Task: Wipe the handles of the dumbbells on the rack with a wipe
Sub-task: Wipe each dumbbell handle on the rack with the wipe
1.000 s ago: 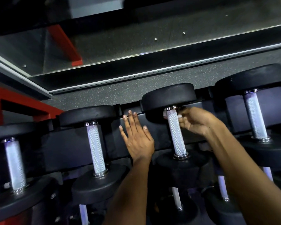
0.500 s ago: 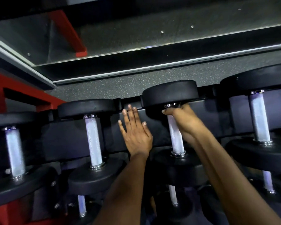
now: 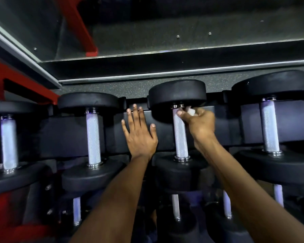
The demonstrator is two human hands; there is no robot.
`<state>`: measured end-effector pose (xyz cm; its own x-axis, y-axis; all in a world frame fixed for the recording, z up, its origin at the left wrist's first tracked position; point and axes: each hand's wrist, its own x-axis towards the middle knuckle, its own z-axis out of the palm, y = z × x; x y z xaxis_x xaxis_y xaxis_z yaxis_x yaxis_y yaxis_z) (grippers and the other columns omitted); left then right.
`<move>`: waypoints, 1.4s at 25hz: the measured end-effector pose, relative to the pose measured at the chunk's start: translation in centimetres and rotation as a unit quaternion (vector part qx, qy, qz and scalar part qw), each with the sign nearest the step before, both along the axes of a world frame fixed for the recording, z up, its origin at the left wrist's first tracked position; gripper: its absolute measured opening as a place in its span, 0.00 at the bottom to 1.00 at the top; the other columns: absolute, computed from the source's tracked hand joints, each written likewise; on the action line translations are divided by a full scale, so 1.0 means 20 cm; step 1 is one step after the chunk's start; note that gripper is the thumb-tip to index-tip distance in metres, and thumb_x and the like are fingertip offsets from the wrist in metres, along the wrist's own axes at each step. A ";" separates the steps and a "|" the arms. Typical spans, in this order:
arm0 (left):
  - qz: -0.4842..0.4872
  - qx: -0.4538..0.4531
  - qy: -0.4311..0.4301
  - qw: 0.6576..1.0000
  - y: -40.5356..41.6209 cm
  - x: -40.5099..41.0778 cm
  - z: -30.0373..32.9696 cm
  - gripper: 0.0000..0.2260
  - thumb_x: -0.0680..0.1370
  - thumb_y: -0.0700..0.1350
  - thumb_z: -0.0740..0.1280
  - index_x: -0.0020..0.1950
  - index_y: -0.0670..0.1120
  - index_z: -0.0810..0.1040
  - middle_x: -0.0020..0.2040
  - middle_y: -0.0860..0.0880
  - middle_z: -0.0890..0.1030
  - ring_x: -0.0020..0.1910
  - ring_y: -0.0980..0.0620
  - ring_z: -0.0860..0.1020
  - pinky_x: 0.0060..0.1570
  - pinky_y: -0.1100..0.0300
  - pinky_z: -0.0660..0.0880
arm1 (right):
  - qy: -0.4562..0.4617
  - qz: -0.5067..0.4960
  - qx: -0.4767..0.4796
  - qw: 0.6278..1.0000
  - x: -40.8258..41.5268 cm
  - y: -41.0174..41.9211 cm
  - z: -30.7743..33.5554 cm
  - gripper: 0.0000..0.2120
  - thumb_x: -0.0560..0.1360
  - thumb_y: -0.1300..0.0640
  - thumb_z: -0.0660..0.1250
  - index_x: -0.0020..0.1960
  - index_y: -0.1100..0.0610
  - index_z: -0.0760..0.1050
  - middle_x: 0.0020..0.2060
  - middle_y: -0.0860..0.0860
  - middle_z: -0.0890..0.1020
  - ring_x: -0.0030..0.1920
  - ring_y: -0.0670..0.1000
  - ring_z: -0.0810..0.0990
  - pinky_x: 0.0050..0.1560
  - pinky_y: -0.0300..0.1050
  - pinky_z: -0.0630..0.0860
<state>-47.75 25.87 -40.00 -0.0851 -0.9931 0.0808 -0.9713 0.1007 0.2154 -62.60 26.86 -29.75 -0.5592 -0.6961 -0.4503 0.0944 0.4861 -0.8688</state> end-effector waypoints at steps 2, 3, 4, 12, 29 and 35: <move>-0.007 0.038 -0.004 0.999 -0.01 0.01 0.02 0.31 0.79 0.55 0.49 0.79 0.43 0.51 0.80 0.45 0.50 0.79 0.45 0.48 0.75 0.46 0.41 | 0.143 0.018 0.028 0.989 -0.01 0.04 0.03 0.07 0.69 0.62 0.73 0.36 0.54 0.77 0.31 0.48 0.78 0.33 0.45 0.75 0.39 0.44 0.76; -0.013 0.070 -0.005 0.997 -0.01 0.02 0.04 0.31 0.79 0.56 0.50 0.79 0.43 0.49 0.80 0.46 0.47 0.79 0.46 0.45 0.74 0.46 0.39 | 0.165 0.031 0.043 0.985 -0.02 0.07 0.05 0.04 0.70 0.63 0.71 0.40 0.55 0.80 0.34 0.51 0.81 0.38 0.48 0.78 0.44 0.45 0.78; -0.020 0.111 -0.003 0.994 -0.01 0.04 0.09 0.32 0.80 0.56 0.51 0.80 0.44 0.46 0.80 0.47 0.43 0.78 0.47 0.41 0.74 0.47 0.37 | 0.171 0.047 0.062 0.982 -0.03 0.09 0.08 0.05 0.70 0.64 0.69 0.43 0.56 0.81 0.38 0.54 0.83 0.43 0.51 0.80 0.47 0.46 0.78; 0.017 0.224 0.251 0.941 0.24 0.21 0.62 0.16 0.80 0.42 0.63 0.68 0.41 0.73 0.68 0.44 0.73 0.66 0.44 0.73 0.64 0.58 0.67 | 0.125 0.187 0.065 0.972 0.27 0.28 0.47 0.12 0.73 0.67 0.66 0.56 0.64 0.78 0.52 0.61 0.81 0.50 0.57 0.80 0.34 0.28 0.68; 0.055 0.126 0.118 0.983 -0.14 1.16 0.40 0.25 0.81 0.45 0.61 0.76 0.40 0.60 0.79 0.44 0.56 0.78 0.46 0.51 0.76 0.52 0.48 | 0.040 0.209 0.132 0.968 0.89 0.09 -0.05 0.15 0.73 0.69 0.61 0.56 0.62 0.80 0.46 0.55 0.83 0.45 0.51 0.80 0.53 0.47 0.78; -0.060 0.064 0.016 0.996 -0.34 1.17 0.11 0.26 0.81 0.51 0.49 0.77 0.42 0.59 0.79 0.47 0.54 0.78 0.48 0.49 0.75 0.48 0.43 | -0.075 0.439 0.116 0.888 0.93 0.04 -0.12 0.10 0.74 0.67 0.66 0.52 0.59 0.81 0.49 0.52 0.84 0.48 0.44 0.79 0.57 0.43 0.73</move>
<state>-24.33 19.07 -37.74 -0.2032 -0.9783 -0.0408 -0.9463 0.1855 0.2648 -43.99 27.69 -32.22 0.2316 -0.7123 -0.6625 -0.3036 0.5941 -0.7449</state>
